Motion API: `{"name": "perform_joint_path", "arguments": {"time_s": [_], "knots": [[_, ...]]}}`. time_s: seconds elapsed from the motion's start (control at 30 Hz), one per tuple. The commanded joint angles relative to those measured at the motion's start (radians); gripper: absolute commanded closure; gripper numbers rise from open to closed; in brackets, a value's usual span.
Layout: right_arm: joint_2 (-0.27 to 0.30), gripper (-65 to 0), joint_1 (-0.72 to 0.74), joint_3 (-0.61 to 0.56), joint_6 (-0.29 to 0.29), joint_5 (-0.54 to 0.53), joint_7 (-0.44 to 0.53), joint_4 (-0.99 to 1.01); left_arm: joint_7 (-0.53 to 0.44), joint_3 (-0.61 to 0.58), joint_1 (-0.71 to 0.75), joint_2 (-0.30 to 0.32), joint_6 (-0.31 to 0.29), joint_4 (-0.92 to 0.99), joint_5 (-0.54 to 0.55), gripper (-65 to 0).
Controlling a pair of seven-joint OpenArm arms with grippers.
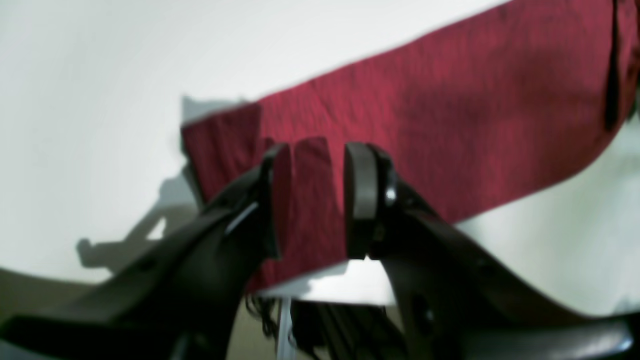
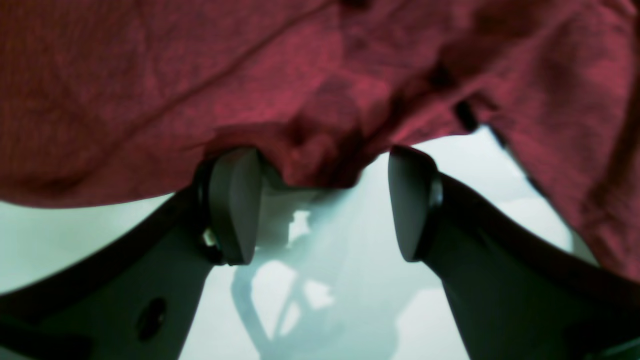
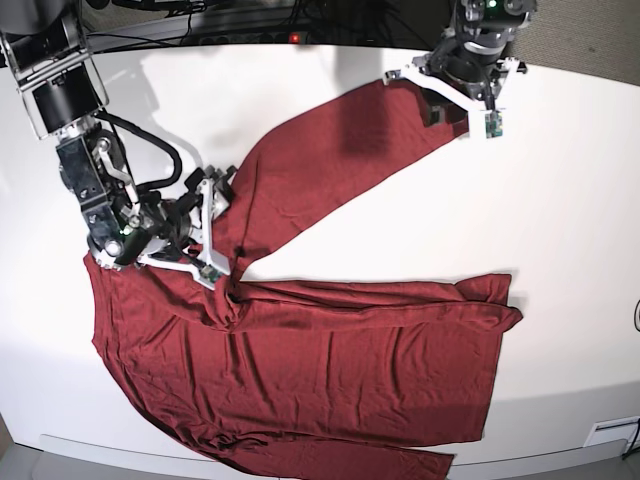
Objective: Fold the T-shirt properly
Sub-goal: 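Grasp the sleeve cuff with the left gripper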
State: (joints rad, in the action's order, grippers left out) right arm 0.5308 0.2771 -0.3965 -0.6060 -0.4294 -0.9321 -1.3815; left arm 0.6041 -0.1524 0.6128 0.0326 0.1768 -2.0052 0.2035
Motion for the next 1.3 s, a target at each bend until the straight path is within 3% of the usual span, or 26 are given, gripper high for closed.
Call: {"name": "perform_joint_path", "arguments": {"time_s": [0.0,0.2,0.37,0.6,0.7,0.73,1.03,1.2,1.27], "knots": [[0.014,-39.0,0.026,0.028,0.002,-0.005,0.011,-0.013,0.000,-0.002,0.003,-0.002,-0.004,-0.017,0.008,-17.7],[0.010,-39.0,0.006,0.075,0.001,-0.058,0.009,-0.012,-0.002,-0.002,0.018,-0.002,-0.004,-0.017,0.007,-17.7],[-0.027,-38.8,-0.046,0.075,0.000,-0.015,0.013,0.001,-0.003,-0.002,0.035,-0.002,-0.004,-0.017,0.007,-17.7],[-0.043,-16.3,-0.045,0.075,0.001,0.007,0.004,0.001,-0.002,-0.002,0.047,-0.002,-0.004,-0.017,0.008,-17.7],[-0.043,-1.5,-0.045,0.075,0.001,0.007,-0.003,0.001,-0.002,-0.002,0.055,-0.002,-0.005,-0.017,0.008,-17.7],[-0.043,0.0,-0.045,0.075,0.001,0.007,-0.003,0.001,-0.003,-0.002,0.055,-0.002,-0.005,-0.017,0.007,-17.7],[-0.043,0.0,-0.045,0.075,0.001,0.007,-0.003,0.001,-0.035,-0.002,0.077,-0.002,-0.005,-0.017,-0.010,-18.2],[-0.043,0.0,-0.045,0.075,0.001,0.007,-0.003,0.001,-0.072,-0.002,0.105,-0.002,-0.005,-0.017,-0.021,-35.4],[-0.043,0.0,-0.045,0.075,0.001,0.007,-0.005,0.001,-0.093,-0.002,0.105,-0.002,-0.005,-0.017,-0.020,-37.2]]}}
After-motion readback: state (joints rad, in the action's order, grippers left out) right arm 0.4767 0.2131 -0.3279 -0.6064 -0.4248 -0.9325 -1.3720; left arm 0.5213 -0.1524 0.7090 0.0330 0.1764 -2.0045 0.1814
